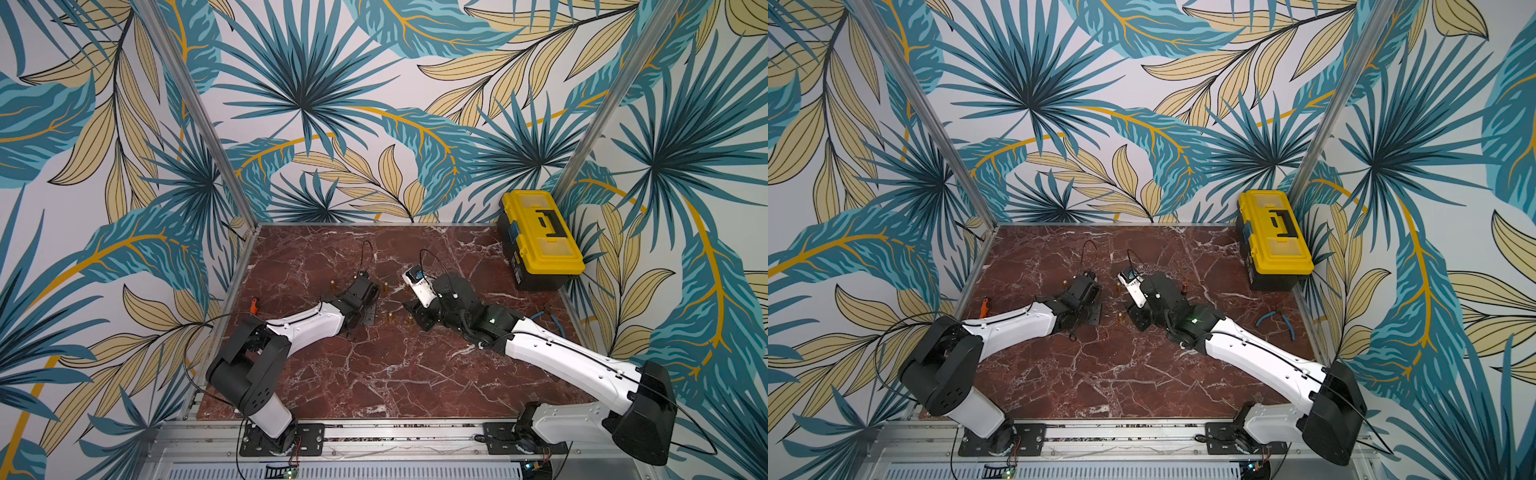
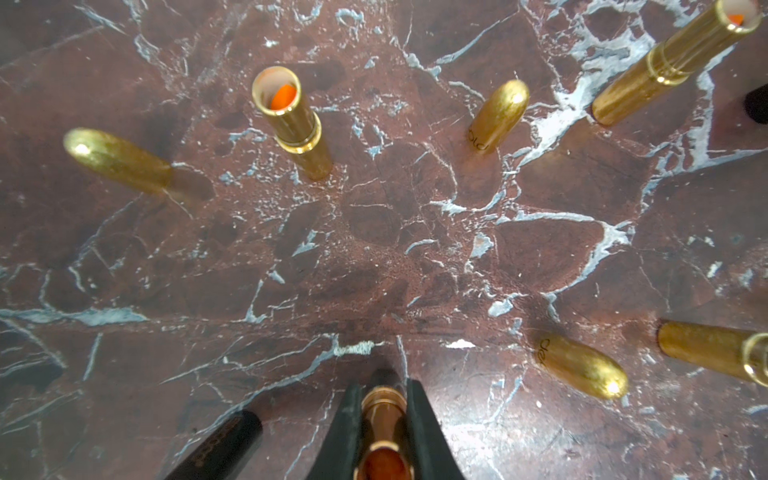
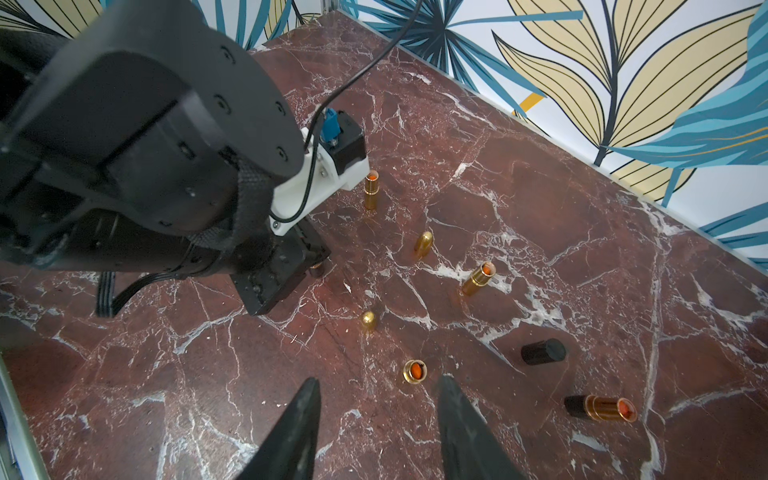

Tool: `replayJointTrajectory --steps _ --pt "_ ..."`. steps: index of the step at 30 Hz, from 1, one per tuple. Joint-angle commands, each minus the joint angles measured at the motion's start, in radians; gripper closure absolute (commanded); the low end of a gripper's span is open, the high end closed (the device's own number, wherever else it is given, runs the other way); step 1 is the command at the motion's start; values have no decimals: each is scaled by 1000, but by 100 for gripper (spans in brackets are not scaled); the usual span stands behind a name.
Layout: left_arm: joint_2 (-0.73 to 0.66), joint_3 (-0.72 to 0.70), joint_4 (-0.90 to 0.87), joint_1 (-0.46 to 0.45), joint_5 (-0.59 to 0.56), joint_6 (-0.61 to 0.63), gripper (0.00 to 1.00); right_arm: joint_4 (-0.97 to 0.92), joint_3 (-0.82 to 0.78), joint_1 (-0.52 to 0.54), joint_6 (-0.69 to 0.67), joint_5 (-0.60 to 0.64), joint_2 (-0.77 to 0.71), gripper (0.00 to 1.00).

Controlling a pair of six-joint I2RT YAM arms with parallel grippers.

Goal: Open the lipstick cap
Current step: Place the lipstick at the center of the board.

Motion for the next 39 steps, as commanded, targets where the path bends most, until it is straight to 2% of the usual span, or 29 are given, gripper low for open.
replayJointTrajectory --steps 1,13,15,19,23,29,31,32,33,34,36,37,39 --pt "21 -10 15 -3 13 -4 88 -2 -7 -1 4 14 9 53" --pt "11 20 9 -1 21 16 66 11 -7 -1 19 1 19 52" --pt "-1 20 7 -1 26 19 58 15 -7 -1 18 -1 17 52" --pt "-20 20 6 -1 17 22 49 16 -7 -1 21 0 14 52" --pt "-76 19 0 -1 11 12 45 12 -9 -1 25 10 -1 51" --pt "-209 91 -118 20 64 -1 35 11 -11 -5 48 69 -9 38" --pt "-243 112 -140 34 97 -9 30 -3 1 -7 62 96 -3 23" --pt "-259 118 -144 43 114 -17 26 -11 9 -9 67 109 -2 4" --pt "-274 121 -144 52 127 -23 21 -17 15 -10 70 118 -2 1" --pt "-288 122 -144 63 136 -31 19 -23 20 -10 72 121 -4 1" --pt "-310 119 -146 83 141 -47 4 -34 28 -11 74 134 -10 1" --pt "-324 115 -146 93 132 -55 0 -41 32 -10 85 164 -14 1" --pt "-348 101 -146 118 106 -71 1 -50 33 -12 117 262 -28 0"
